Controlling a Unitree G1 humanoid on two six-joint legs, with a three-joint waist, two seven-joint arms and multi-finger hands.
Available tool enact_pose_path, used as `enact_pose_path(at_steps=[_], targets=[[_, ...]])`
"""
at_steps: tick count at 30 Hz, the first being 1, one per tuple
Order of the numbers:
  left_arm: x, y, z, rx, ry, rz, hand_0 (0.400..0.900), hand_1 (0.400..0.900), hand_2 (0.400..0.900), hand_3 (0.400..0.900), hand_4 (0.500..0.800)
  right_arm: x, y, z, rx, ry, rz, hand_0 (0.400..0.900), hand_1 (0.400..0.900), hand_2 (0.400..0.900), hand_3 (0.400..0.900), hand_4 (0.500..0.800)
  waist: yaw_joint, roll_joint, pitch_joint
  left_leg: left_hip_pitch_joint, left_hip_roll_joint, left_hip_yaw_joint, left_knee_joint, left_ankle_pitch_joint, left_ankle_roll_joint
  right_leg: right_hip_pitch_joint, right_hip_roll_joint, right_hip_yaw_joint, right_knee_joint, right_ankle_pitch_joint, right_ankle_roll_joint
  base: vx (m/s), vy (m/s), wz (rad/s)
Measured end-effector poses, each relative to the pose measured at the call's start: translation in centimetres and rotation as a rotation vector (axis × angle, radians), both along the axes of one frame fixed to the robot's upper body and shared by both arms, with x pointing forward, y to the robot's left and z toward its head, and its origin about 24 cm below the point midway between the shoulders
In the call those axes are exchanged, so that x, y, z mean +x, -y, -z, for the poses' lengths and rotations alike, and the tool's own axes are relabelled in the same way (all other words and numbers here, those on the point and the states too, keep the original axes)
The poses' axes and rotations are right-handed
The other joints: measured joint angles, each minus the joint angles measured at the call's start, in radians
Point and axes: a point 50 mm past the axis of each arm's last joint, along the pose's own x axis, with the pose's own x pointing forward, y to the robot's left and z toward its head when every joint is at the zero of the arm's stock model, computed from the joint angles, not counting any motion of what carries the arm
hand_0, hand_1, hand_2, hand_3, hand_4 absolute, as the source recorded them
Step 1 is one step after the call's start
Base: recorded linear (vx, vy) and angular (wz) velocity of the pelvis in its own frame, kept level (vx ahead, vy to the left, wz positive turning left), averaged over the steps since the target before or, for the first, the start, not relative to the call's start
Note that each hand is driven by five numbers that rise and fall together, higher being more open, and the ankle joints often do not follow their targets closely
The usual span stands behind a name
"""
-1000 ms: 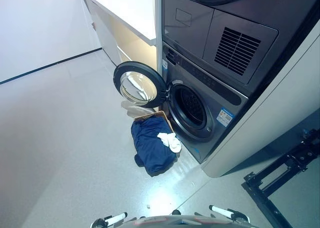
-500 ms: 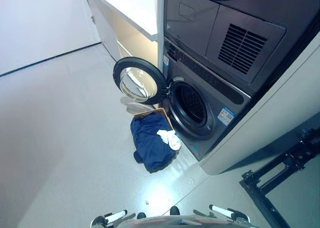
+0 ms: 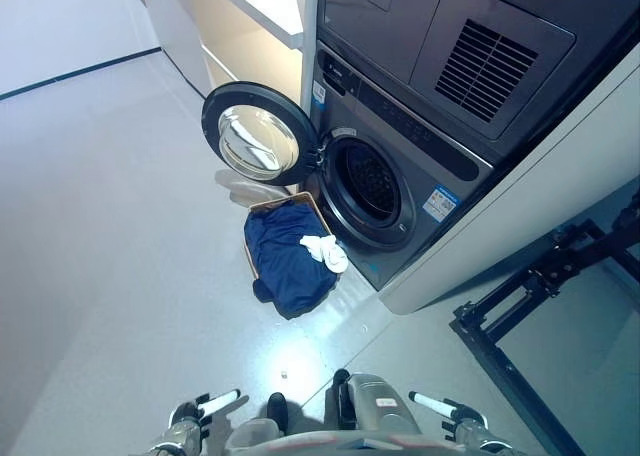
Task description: Put the clothes in the basket into the washing machine.
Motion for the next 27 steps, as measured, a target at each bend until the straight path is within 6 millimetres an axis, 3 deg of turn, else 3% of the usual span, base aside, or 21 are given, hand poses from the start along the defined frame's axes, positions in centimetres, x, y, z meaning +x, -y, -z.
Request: enact_pose_path(at_steps=[3, 6, 8, 10, 12, 14, 17, 19, 21, 22, 25, 27], targets=[[-0.5, 0.0, 0.1, 0.001, -0.014, -0.008, 0.900, 0.900, 0.900, 0.900, 0.800, 0.1, -0.1, 0.0, 0.005, 0.004, 0.012, 0.900, 0.900, 0.900, 0.900, 0.800, 0.006, -0.006, -0.002, 0.020, -0.003, 0.006, -0.002, -0.011, -0.025, 0.031, -0.006, 0.021, -0.233, 0.036, 0.024, 0.15, -0.074, 0.01], [-1.1, -0.3, 0.2, 0.007, -0.022, -0.020, 0.900, 0.900, 0.900, 0.900, 0.800, 0.0, -0.8, 0.2, 0.019, 0.005, 0.014, 0.900, 0.900, 0.900, 0.900, 0.800, 0.012, -0.030, -0.022, 0.055, -0.007, 0.000, -0.003, -0.050, -0.058, 0.056, -0.034, 0.018, -0.344, 0.064, 0.026, 0.32, -0.188, 0.16], [-2.0, 0.0, 0.4, 0.001, -0.042, -0.030, 0.900, 0.900, 0.900, 0.900, 0.800, -0.1, -1.0, 0.2, 0.023, 0.006, 0.013, 0.900, 0.900, 0.900, 0.900, 0.800, 0.010, -0.015, -0.041, 0.072, 0.023, -0.023, -0.008, -0.082, -0.089, 0.074, -0.004, 0.016, -0.333, 0.140, 0.020, 0.45, -0.261, 0.34], [-2.0, 1.0, 0.6, -0.024, -0.044, -0.028, 0.900, 0.900, 0.900, 0.900, 0.800, -0.6, -0.4, 0.2, 0.007, 0.001, 0.018, 0.900, 0.900, 0.900, 0.900, 0.800, 0.002, 0.016, -0.061, 0.088, 0.064, -0.045, -0.006, -0.100, -0.116, 0.083, 0.040, 0.017, -0.308, 0.157, -0.005, 0.43, -0.298, 0.29], [-2.2, 2.1, 0.9, -0.056, -0.047, -0.029, 0.900, 0.900, 0.900, 0.900, 0.800, -0.6, 0.4, 0.0, -0.015, 0.005, 0.018, 0.900, 0.900, 0.900, 0.900, 0.800, 0.003, 0.044, -0.081, 0.091, 0.104, -0.052, 0.019, -0.119, -0.145, 0.086, 0.076, 0.003, -0.281, 0.128, -0.085, 0.38, -0.336, 0.27], [-1.9, 2.8, 1.0, -0.076, -0.040, -0.031, 0.900, 0.900, 0.900, 0.900, 0.800, 0.4, 1.2, -0.5, -0.036, 0.038, 0.014, 0.900, 0.900, 0.900, 0.900, 0.800, 0.000, 0.054, -0.086, 0.065, 0.115, -0.058, 0.076, -0.134, -0.155, 0.090, 0.084, -0.019, -0.271, 0.106, -0.120, 0.32, -0.356, 0.24], [-1.3, 2.8, 0.9, -0.083, -0.020, -0.061, 0.900, 0.900, 0.900, 0.900, 0.800, 1.3, 1.3, -0.7, -0.042, 0.065, 0.008, 0.900, 0.900, 0.900, 0.900, 0.800, 0.000, 0.029, -0.086, -0.027, 0.095, -0.087, 0.274, -0.139, -0.173, 0.134, 0.064, -0.037, -0.312, 0.101, -0.128, 0.23, -0.366, 0.31], [-1.2, 2.7, 0.9, -0.085, -0.013, -0.092, 0.900, 0.900, 0.900, 0.900, 0.800, 1.4, 1.2, -0.8, -0.042, 0.075, 0.004, 0.900, 0.900, 0.900, 0.900, 0.800, 0.003, 0.023, -0.084, -0.129, 0.087, -0.076, 0.511, -0.145, -0.197, 0.167, 0.059, -0.055, -0.328, 0.088, -0.156, 0.10, -0.241, 0.05], [-1.0, 2.7, 0.8, -0.091, -0.001, -0.118, 0.900, 0.900, 0.900, 0.900, 0.800, 1.8, 1.3, -0.9, -0.045, 0.082, -0.004, 0.900, 0.900, 0.900, 0.900, 0.800, 0.015, 0.024, -0.073, -0.213, 0.088, -0.077, 0.690, -0.100, -0.229, 0.185, 0.070, -0.044, -0.323, 0.076, -0.183, 0.13, -0.240, -0.14], [-1.0, 2.7, 0.8, -0.093, 0.006, -0.129, 0.900, 0.900, 0.900, 0.900, 0.800, 2.2, 1.2, -1.0, -0.049, 0.089, -0.009, 0.900, 0.900, 0.900, 0.900, 0.800, 0.027, 0.019, -0.056, -0.253, 0.085, -0.078, 0.760, -0.095, -0.228, 0.199, 0.076, -0.033, -0.327, 0.072, -0.192, 0.16, -0.147, -0.19], [-0.4, 2.7, 0.7, -0.098, 0.030, -0.152, 0.900, 0.900, 0.900, 0.900, 0.800, 2.8, 1.2, -1.1, -0.058, 0.093, -0.031, 0.900, 0.900, 0.900, 0.900, 0.800, 0.033, 0.003, -0.037, -0.306, 0.027, -0.073, 0.727, -0.121, -0.198, 0.236, 0.073, -0.023, -0.349, 0.064, -0.211, 0.18, -0.078, -0.14], [-0.2, 2.6, 0.6, -0.096, 0.041, -0.150, 0.900, 0.900, 0.900, 0.900, 0.800, 2.8, 1.3, -1.1, -0.061, 0.090, -0.038, 0.900, 0.900, 0.900, 0.900, 0.800, 0.031, -0.004, -0.025, -0.292, -0.008, -0.059, 0.555, -0.123, -0.185, 0.265, 0.074, -0.014, -0.379, 0.074, -0.214, 0.20, 0.013, -0.14]])
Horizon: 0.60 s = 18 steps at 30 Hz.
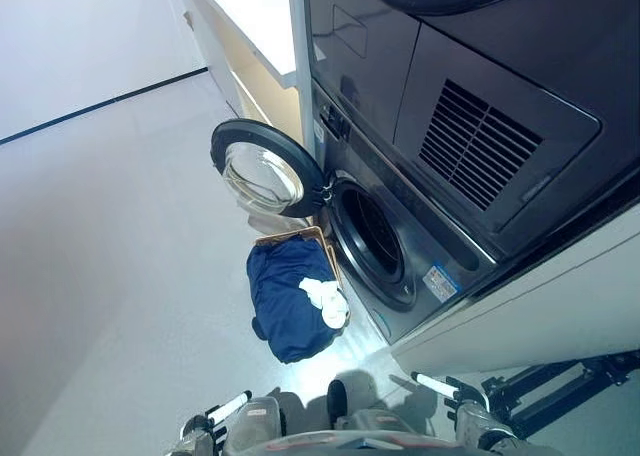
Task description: Put the clothes in the basket into the washing machine.
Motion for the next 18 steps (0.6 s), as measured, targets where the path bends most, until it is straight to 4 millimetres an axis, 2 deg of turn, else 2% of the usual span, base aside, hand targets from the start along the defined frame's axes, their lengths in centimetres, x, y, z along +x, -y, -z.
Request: enact_pose_path(at_steps=[3, 5, 8, 10, 12, 13, 15, 18], targets=[[0.0, -0.1, 0.0, 0.003, -0.002, 0.000, 0.900, 0.900, 0.900, 0.900, 0.800, 0.1, 0.2, -0.1, -0.008, 0.003, -0.006, 0.900, 0.900, 0.900, 0.900, 0.800, -0.010, -0.002, 0.016, 0.045, -0.009, -0.011, -0.352, 0.052, 0.028, 0.020, 0.015, 0.008, 0.000, -0.011, 0.001, 0.18, 0.094, -0.08], [0.2, -0.2, -0.1, 0.005, 0.004, 0.003, 0.900, 0.900, 0.900, 0.900, 0.800, 0.3, 0.4, -0.2, -0.016, 0.005, -0.011, 0.900, 0.900, 0.900, 0.900, 0.800, -0.019, -0.007, 0.030, 0.053, -0.007, -0.030, -0.445, 0.110, 0.025, 0.038, 0.022, 0.007, 0.000, -0.023, -0.001, 0.14, 0.152, -0.27], [-0.5, -0.2, 0.0, 0.006, -0.014, 0.008, 0.900, 0.900, 0.900, 0.900, 0.800, 0.2, 0.7, -0.3, -0.025, 0.005, -0.007, 0.900, 0.900, 0.900, 0.900, 0.800, -0.025, 0.000, 0.023, 0.085, 0.007, -0.029, -0.500, 0.150, 0.072, 0.048, 0.039, 0.038, 0.000, -0.035, 0.003, 0.12, 0.235, -0.23], [-0.3, -0.2, 0.0, 0.008, -0.013, 0.016, 0.900, 0.900, 0.900, 0.900, 0.800, 0.2, 0.8, -0.3, -0.027, 0.006, -0.007, 0.900, 0.900, 0.900, 0.900, 0.800, -0.031, 0.008, 0.019, 0.111, 0.009, -0.027, -0.520, 0.151, 0.074, 0.045, 0.042, 0.049, 0.000, -0.040, 0.011, 0.10, 0.263, -0.47], [-0.3, -0.4, 0.0, 0.014, -0.016, 0.031, 0.900, 0.900, 0.900, 0.900, 0.800, -0.1, 0.5, -0.1, -0.017, -0.005, -0.011, 0.900, 0.900, 0.900, 0.900, 0.800, -0.021, 0.014, 0.015, 0.155, 0.013, -0.019, -0.558, 0.198, 0.101, 0.047, 0.048, 0.078, 0.000, -0.043, 0.024, 0.04, 0.237, -0.47], [-0.4, -0.5, 0.0, 0.018, -0.020, 0.037, 0.900, 0.900, 0.900, 0.900, 0.800, -0.1, 0.2, -0.1, -0.011, -0.006, -0.021, 0.900, 0.900, 0.900, 0.900, 0.800, -0.014, 0.018, 0.014, 0.159, 0.020, 0.009, -0.559, 0.232, 0.098, 0.046, 0.048, 0.093, 0.000, -0.048, 0.035, -0.01, 0.179, -0.34], [-0.2, -0.8, -0.1, 0.029, -0.016, 0.045, 0.900, 0.900, 0.900, 0.900, 0.800, 0.3, -0.3, 0.0, 0.000, 0.000, -0.043, 0.900, 0.900, 0.900, 0.900, 0.800, 0.002, 0.014, 0.012, 0.160, 0.010, 0.043, -0.558, 0.225, 0.117, 0.038, 0.034, 0.115, 0.002, -0.046, 0.058, -0.04, 0.154, -0.28], [0.8, -2.0, -0.7, 0.063, 0.024, 0.050, 0.900, 0.900, 0.900, 0.900, 0.800, 1.7, -1.4, -0.2, 0.020, 0.044, -0.088, 0.900, 0.900, 0.900, 0.900, 0.800, 0.013, 0.007, 0.013, 0.143, -0.005, 0.069, -0.558, 0.219, 0.136, 0.007, 0.014, 0.112, 0.014, -0.059, 0.085, -0.12, 0.076, -0.11]])
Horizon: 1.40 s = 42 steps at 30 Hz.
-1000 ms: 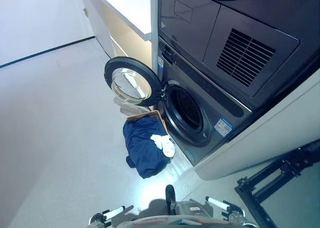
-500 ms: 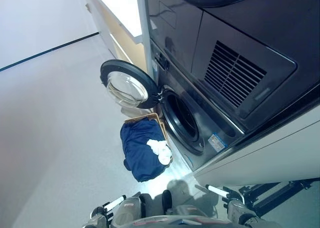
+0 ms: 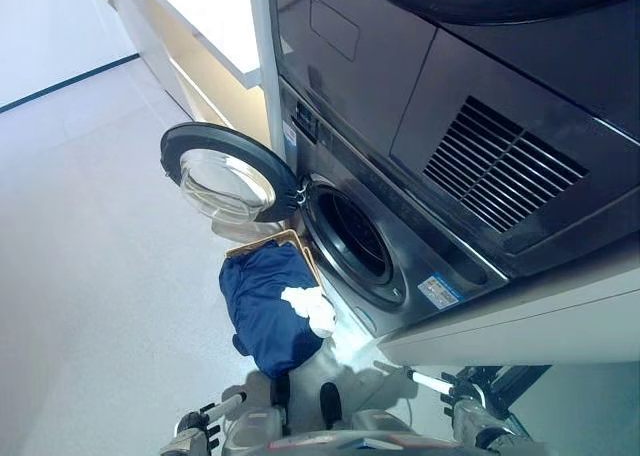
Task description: Put the clothes in the basket into the washing machine.
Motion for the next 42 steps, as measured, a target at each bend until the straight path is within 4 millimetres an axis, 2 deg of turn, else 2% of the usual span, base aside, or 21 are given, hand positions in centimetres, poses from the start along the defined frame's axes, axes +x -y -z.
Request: enact_pose_path(at_steps=[2, 3, 6, 8, 10, 12, 17, 20, 22, 25, 31, 34, 37, 42], targets=[[1.9, -0.8, -0.8, 0.032, 0.067, 0.013, 0.900, 0.900, 0.900, 0.900, 0.800, 1.9, -0.8, -0.7, 0.003, 0.073, -0.061, 0.900, 0.900, 0.900, 0.900, 0.800, 0.005, -0.003, 0.012, -0.052, -0.007, 0.000, 0.024, 0.002, 0.008, -0.056, -0.002, -0.004, 0.034, -0.005, 0.008, -0.21, 0.027, -0.04], [3.2, -1.3, -1.3, 0.053, 0.119, 0.013, 0.900, 0.900, 0.900, 0.900, 0.800, 3.6, -1.2, -1.5, 0.001, 0.131, -0.098, 0.900, 0.900, 0.900, 0.900, 0.800, 0.009, -0.004, 0.030, -0.099, -0.006, 0.001, 0.059, -0.002, 0.009, -0.109, 0.000, -0.006, 0.075, -0.008, 0.011, -0.19, 0.002, -0.03], [7.9, -1.9, -3.6, 0.090, 0.283, 0.010, 0.900, 0.900, 0.900, 0.900, 0.800, 9.0, -2.1, -4.8, -0.012, 0.332, -0.176, 0.900, 0.900, 0.900, 0.900, 0.800, 0.014, -0.008, 0.124, -0.208, -0.006, -0.001, 0.149, -0.011, 0.010, -0.219, 0.001, -0.015, 0.172, -0.027, 0.016, -0.13, -0.037, 0.03], [10.3, -2.0, -4.9, 0.094, 0.376, 0.003, 0.900, 0.900, 0.900, 0.900, 0.800, 12.5, -2.5, -7.6, -0.035, 0.461, -0.243, 0.900, 0.900, 0.900, 0.900, 0.800, 0.017, -0.009, 0.177, -0.261, -0.006, -0.002, 0.194, -0.021, 0.002, -0.285, 0.002, -0.023, 0.247, -0.049, 0.023, -0.10, -0.059, 0.10], [12.3, -2.0, -6.2, 0.100, 0.458, 0.011, 0.900, 0.900, 0.900, 0.900, 0.800, 15.1, -2.8, -10.1, -0.063, 0.560, -0.294, 0.900, 0.900, 0.900, 0.900, 0.800, 0.022, -0.011, 0.215, -0.323, -0.008, -0.002, 0.248, -0.028, -0.001, -0.358, 0.002, -0.027, 0.329, -0.070, 0.023, -0.12, -0.078, 0.10], [14.0, -1.8, -7.5, 0.102, 0.523, 0.003, 0.900, 0.900, 0.900, 0.900, 0.800, 16.9, -3.0, -12.2, -0.102, 0.628, -0.350, 0.900, 0.900, 0.900, 0.900, 0.800, 0.025, -0.018, 0.233, -0.421, -0.013, -0.002, 0.334, -0.050, 0.011, -0.468, -0.002, -0.030, 0.442, -0.112, 0.021, -0.09, -0.066, 0.05], [19.5, -0.8, -12.1, 0.089, 0.727, 0.001, 0.900, 0.900, 0.900, 0.900, 0.800, 21.8, -4.3, -18.6, -0.191, 0.799, -0.469, 0.900, 0.900, 0.900, 0.900, 0.800, 0.026, -0.015, 0.324, -0.638, -0.021, -0.017, 0.540, -0.090, 0.006, -0.685, -0.008, -0.057, 0.670, -0.165, 0.008, -0.10, -0.072, 0.10], [21.7, 0.1, -14.5, 0.072, 0.835, 0.004, 0.900, 0.900, 0.900, 0.900, 0.800, 23.4, -5.5, -21.3, -0.236, 0.859, -0.544, 0.900, 0.900, 0.900, 0.900, 0.800, 0.025, -0.012, 0.341, -0.753, -0.022, -0.026, 0.616, -0.100, 0.003, -0.801, -0.010, -0.071, 0.749, -0.183, 0.000, -0.05, -0.060, 0.08], [22.8, 0.5, -15.7, 0.060, 0.876, 0.008, 0.900, 0.900, 0.900, 0.900, 0.800, 24.0, -6.4, -22.2, -0.254, 0.875, -0.598, 0.900, 0.900, 0.900, 0.900, 0.800, 0.027, -0.013, 0.345, -0.809, -0.023, -0.028, 0.646, -0.098, 0.002, -0.859, -0.012, -0.076, 0.786, -0.186, -0.003, 0.00, 0.000, 0.00], [23.3, 0.7, -16.5, 0.055, 0.900, -0.006, 0.900, 0.900, 0.900, 0.900, 0.800, 24.4, -7.9, -22.9, -0.261, 0.883, -0.663, 0.900, 0.900, 0.900, 0.900, 0.800, 0.030, -0.011, 0.353, -0.847, -0.022, -0.031, 0.670, -0.099, -0.001, -0.898, -0.010, -0.080, 0.812, -0.189, -0.004, -0.02, -0.016, 0.02], [24.6, 1.3, -18.2, 0.062, 0.951, -0.011, 0.900, 0.900, 0.900, 0.900, 0.800, 25.7, -9.6, -25.9, -0.292, 0.964, -0.684, 0.900, 0.900, 0.900, 0.900, 0.800, 0.042, -0.008, 0.358, -0.934, -0.025, -0.034, 0.716, -0.096, -0.005, -0.985, -0.015, -0.087, 0.864, -0.189, -0.008, -0.01, 0.006, 0.08], [25.2, 1.7, -19.2, 0.065, 0.988, -0.014, 0.900, 0.900, 0.900, 0.900, 0.800, 26.3, -10.4, -27.7, -0.372, 1.006, -0.706, 0.900, 0.900, 0.900, 0.900, 0.800, 0.049, -0.006, 0.359, -0.965, -0.027, -0.045, 0.730, -0.093, -0.005, -1.009, -0.017, -0.101, 0.873, -0.189, -0.009, 0.00, 0.014, 0.15], [25.6, 2.2, -20.0, 0.061, 1.026, -0.016, 0.900, 0.900, 0.900, 0.900, 0.800, 27.0, -10.5, -29.3, -0.486, 1.020, -0.715, 0.900, 0.900, 0.900, 0.900, 0.800, 0.076, -0.005, 0.360, -0.978, -0.031, -0.056, 0.738, -0.091, -0.009, -1.019, -0.019, -0.111, 0.881, -0.190, -0.011, 0.00, 0.015, 0.13], [25.9, 2.7, -21.3, 0.089, 1.099, -0.037, 0.900, 0.900, 0.900, 0.900, 0.800, 27.5, -10.5, -32.4, -0.785, 1.086, -0.725, 0.900, 0.900, 0.900, 0.900, 0.800, 0.101, -0.006, 0.360, -1.058, -0.049, -0.067, 0.788, -0.094, -0.012, -1.100, -0.039, -0.128, 0.952, -0.211, -0.015, -0.04, 0.013, 0.14]])
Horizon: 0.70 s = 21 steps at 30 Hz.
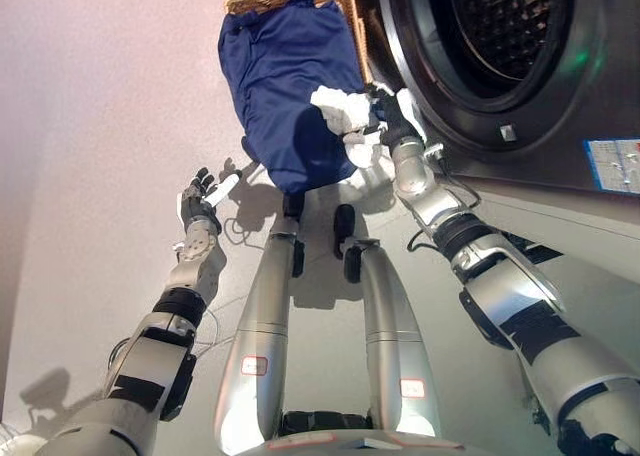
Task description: Put the clothes in the basket into the washing machine.
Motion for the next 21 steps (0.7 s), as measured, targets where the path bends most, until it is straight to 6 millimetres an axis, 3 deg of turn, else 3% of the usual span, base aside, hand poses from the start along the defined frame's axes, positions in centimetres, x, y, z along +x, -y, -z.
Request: enact_pose_path(at_steps=[4, 10, 17, 18, 19, 21], targets=[[0.7, 1.2, -2.1, 0.001, 0.089, 0.020, 0.900, 0.900, 0.900, 0.900, 0.800, 0.4, 1.5, -2.0, -0.089, 0.075, 0.086, 0.900, 0.900, 0.900, 0.900, 0.800, 0.024, 0.001, 0.012, -0.131, -0.025, -0.020, 0.146, -0.041, -0.003, -0.117, -0.021, -0.024, 0.139, -0.058, -0.010, -0.04, 0.023, 0.09], [0.8, 2.2, -3.5, -0.004, 0.159, 0.042, 0.900, 0.900, 0.900, 0.900, 0.800, 0.4, 2.5, -1.8, -0.154, 0.095, 0.159, 0.900, 0.900, 0.900, 0.900, 0.800, 0.040, 0.003, 0.015, -0.312, -0.051, -0.002, 0.331, -0.078, 0.001, -0.297, -0.053, -0.025, 0.344, -0.123, -0.017, -0.03, 0.002, 0.09], [1.1, 2.5, -5.7, -0.040, 0.255, 0.050, 0.900, 0.900, 0.900, 0.900, 0.800, 0.6, 3.7, -4.8, -0.204, 0.192, 0.207, 0.900, 0.900, 0.900, 0.900, 0.800, 0.043, 0.006, 0.016, -0.467, -0.062, 0.022, 0.447, -0.088, -0.008, -0.461, -0.066, -0.006, 0.477, -0.132, -0.022, -0.03, 0.013, 0.02], [1.2, 2.7, -5.9, -0.042, 0.262, 0.056, 0.900, 0.900, 0.900, 0.900, 0.800, 0.6, 3.9, -5.1, -0.206, 0.198, 0.220, 0.478, 0.478, 0.478, 0.478, 0.547, 0.043, 0.006, 0.016, -0.479, -0.062, 0.028, 0.449, -0.088, -0.008, -0.475, -0.069, -0.001, 0.485, -0.131, -0.022, 0.00, 0.000, 0.00], [1.2, 2.7, -5.9, -0.045, 0.261, 0.056, 0.900, 0.900, 0.900, 0.900, 0.800, 0.7, 4.0, -5.2, -0.211, 0.201, 0.226, 0.400, 0.400, 0.400, 0.400, 0.500, 0.041, 0.006, 0.016, -0.483, -0.062, 0.032, 0.451, -0.090, -0.010, -0.480, -0.071, 0.001, 0.487, -0.131, -0.023, 0.00, 0.000, 0.00], [0.9, 2.6, -5.3, -0.050, 0.243, 0.051, 0.900, 0.900, 0.900, 0.900, 0.800, 0.6, 4.1, -5.0, -0.215, 0.189, 0.220, 0.400, 0.400, 0.400, 0.400, 0.500, 0.048, 0.006, 0.016, -0.483, -0.061, 0.032, 0.476, -0.092, -0.009, -0.479, -0.071, 0.000, 0.509, -0.135, -0.025, 0.00, 0.000, 0.00]])
